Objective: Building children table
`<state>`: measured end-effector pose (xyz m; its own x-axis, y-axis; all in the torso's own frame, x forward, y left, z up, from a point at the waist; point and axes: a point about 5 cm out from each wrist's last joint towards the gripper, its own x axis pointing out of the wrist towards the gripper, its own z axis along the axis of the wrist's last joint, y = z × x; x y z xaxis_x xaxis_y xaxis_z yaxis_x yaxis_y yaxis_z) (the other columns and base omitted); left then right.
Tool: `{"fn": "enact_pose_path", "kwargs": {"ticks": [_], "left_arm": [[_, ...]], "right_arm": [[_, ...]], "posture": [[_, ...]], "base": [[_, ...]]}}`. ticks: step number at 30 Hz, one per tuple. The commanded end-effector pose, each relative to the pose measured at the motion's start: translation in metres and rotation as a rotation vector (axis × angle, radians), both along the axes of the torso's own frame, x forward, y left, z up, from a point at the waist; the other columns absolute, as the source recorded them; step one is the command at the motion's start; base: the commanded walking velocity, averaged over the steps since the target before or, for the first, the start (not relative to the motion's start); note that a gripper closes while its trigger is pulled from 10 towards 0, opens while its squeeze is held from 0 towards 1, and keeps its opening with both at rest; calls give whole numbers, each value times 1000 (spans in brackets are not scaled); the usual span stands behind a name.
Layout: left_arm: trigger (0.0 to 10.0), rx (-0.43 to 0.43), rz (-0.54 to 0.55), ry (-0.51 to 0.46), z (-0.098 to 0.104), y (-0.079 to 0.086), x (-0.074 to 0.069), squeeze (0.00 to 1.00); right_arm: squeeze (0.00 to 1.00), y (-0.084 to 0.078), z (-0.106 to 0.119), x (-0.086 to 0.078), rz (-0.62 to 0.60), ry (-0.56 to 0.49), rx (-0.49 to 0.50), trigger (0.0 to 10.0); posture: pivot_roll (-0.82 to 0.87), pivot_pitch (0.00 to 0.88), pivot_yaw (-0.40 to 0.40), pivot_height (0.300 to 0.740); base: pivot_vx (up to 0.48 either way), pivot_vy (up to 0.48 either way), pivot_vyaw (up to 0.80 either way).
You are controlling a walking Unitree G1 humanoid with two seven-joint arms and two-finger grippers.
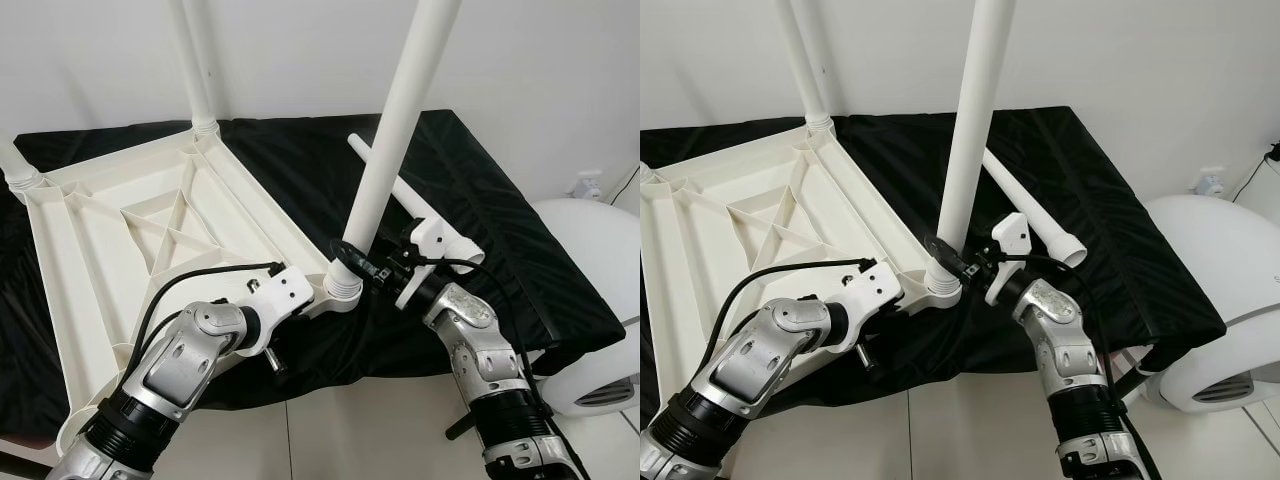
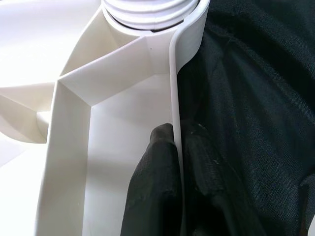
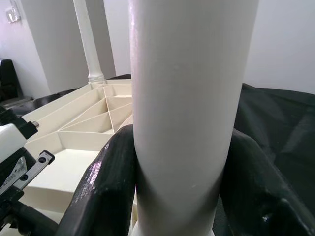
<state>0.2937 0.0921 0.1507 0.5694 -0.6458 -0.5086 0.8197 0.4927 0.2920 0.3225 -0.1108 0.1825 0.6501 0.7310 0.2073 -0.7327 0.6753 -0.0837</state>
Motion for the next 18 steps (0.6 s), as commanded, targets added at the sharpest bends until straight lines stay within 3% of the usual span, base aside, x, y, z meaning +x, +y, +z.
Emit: {"fn": "enact_pose_path", "kwargs": {"ticks": [1,18], "left_arm": [[10000,57,79,-4,-10,5,2,0],[10000,55,96,-6,-10,7,2,0]], "right_arm": [[0,6,-21,1,29,127,-65,10000],[0,-13,1,17,120,176,-185,10000]], "posture": [[-69,136,20,740],[-65,137,11,740]], "base": [[0,0,0],[0,0,0]]}}
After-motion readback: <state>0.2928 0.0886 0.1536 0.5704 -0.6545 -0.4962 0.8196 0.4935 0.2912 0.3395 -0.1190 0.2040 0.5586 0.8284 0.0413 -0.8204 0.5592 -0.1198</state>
